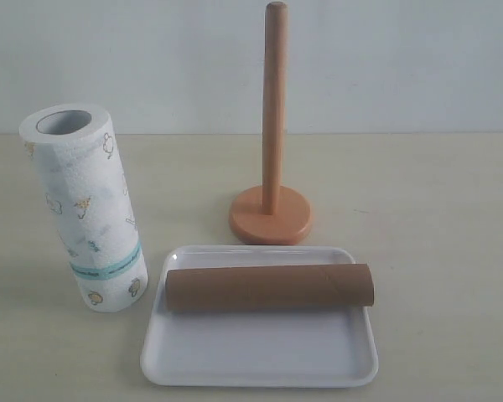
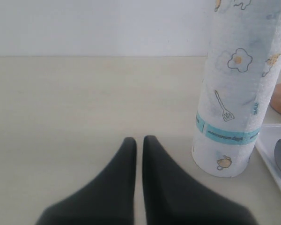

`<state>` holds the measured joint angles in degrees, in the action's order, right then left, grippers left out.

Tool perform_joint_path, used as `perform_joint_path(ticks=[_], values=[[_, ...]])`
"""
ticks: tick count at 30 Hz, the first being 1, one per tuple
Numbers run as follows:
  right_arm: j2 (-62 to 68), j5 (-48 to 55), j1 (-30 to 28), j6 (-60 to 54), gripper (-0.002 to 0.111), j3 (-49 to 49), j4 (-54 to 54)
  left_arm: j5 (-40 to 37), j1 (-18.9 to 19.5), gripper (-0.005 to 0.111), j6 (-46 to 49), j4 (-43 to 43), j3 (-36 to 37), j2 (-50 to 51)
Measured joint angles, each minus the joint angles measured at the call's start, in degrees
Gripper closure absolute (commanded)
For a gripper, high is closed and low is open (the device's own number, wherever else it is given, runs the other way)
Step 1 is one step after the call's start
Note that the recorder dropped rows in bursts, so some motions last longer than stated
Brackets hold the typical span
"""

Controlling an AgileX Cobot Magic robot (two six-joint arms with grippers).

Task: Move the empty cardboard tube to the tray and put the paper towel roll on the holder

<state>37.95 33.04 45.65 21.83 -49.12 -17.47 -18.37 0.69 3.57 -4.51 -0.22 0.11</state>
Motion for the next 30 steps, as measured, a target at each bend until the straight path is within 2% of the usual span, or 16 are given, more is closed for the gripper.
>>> perform_joint_path(ticks=[3, 4, 6, 9, 16, 18, 22, 25, 30], values=[[-5.46, -24.97, -13.53, 4.94, 0.108, 17.43, 10.79, 0.0, 0.0, 0.103, 0.0, 0.0, 0.0, 0.0], [-7.05, -30.59, -16.16, 6.12, 0.108, 21.89, 13.88, 0.0, 0.0, 0.103, 0.0, 0.0, 0.0, 0.0], [-10.94, -37.36, -20.05, 8.3, 0.108, 31.74, 17.47, 0.0, 0.0, 0.103, 0.0, 0.0, 0.0, 0.0], [-17.84, -41.13, -22.87, 9.06, 0.108, 41.6, 18.48, 0.0, 0.0, 0.103, 0.0, 0.0, 0.0, 0.0], [-31.22, -41.14, -27.31, 9.69, 0.108, 48.84, 18.7, 0.0, 0.0, 0.103, 0.0, 0.0, 0.0, 0.0], [-36.55, -39.38, -30.3, 9.47, 0.108, 48.83, 18.7, 0.0, 0.0, 0.103, 0.0, 0.0, 0.0, 0.0], [-37.61, -34.12, -37.25, 6.13, 0.108, 48.83, 18.7, 0.0, 0.0, 0.103, 0.0, 0.0, 0.0, 0.0], [-37.71, -24.69, -40.06, -0.52, 0.108, 48.83, 18.7, 0.0, 0.0, 0.103, 0.0, 0.0, 0.0, 0.0], [-37.71, -14.49, -40.06, -15.14, 0.108, 48.96, 18.41, 0.0, 0.0, 0.103, 0.0, 0.0, 0.0, 0.0]])
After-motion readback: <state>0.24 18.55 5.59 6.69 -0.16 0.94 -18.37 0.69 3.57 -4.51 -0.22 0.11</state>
